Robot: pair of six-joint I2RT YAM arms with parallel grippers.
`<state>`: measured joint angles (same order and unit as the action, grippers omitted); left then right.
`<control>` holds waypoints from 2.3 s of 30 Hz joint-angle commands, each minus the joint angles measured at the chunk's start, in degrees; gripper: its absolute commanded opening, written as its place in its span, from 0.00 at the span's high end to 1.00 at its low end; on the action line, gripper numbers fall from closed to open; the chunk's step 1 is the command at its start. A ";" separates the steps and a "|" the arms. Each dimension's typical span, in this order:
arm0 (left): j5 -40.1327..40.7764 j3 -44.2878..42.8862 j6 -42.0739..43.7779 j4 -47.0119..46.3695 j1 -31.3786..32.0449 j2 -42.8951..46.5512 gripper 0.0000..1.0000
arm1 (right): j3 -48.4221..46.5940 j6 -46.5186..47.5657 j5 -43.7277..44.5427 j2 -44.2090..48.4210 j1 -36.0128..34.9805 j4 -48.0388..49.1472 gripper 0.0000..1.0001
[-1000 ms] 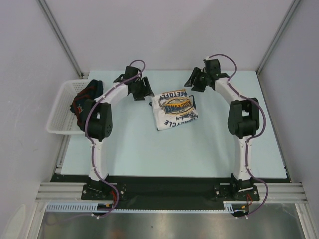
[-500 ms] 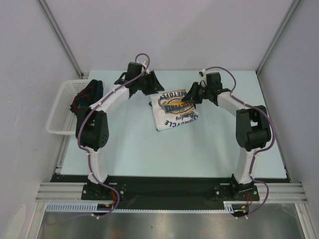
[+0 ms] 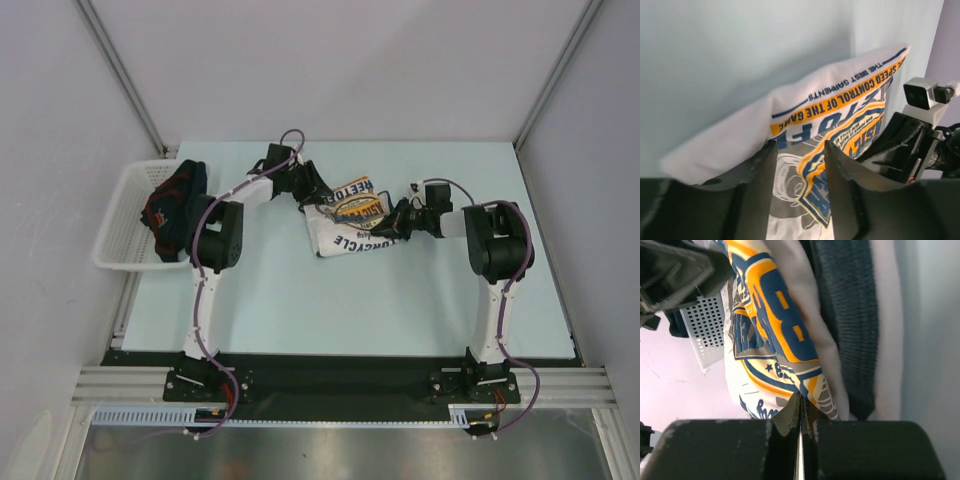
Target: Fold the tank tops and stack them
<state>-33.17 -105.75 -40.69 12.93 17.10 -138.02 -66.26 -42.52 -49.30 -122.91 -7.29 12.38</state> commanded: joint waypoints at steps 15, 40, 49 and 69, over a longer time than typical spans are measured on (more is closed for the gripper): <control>4.08 21.45 5.53 -9.31 5.30 28.32 0.38 | -16.96 -3.26 -0.44 2.86 -0.53 -2.10 0.90; 11.98 41.59 5.61 -10.30 10.05 33.41 0.42 | -26.13 -1.53 -0.72 -9.75 -0.97 -2.94 0.50; 21.02 49.58 9.40 -2.74 9.88 51.95 0.34 | -14.35 16.85 15.44 10.84 -1.24 -23.44 0.24; 43.27 57.24 8.96 11.50 2.68 84.57 0.25 | -23.47 24.15 35.32 -0.39 -7.91 -37.52 0.05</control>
<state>5.10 -49.12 -32.91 21.89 21.04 -56.16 -87.88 -19.31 -15.31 -120.73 -14.37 -22.59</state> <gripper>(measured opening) 0.749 0.963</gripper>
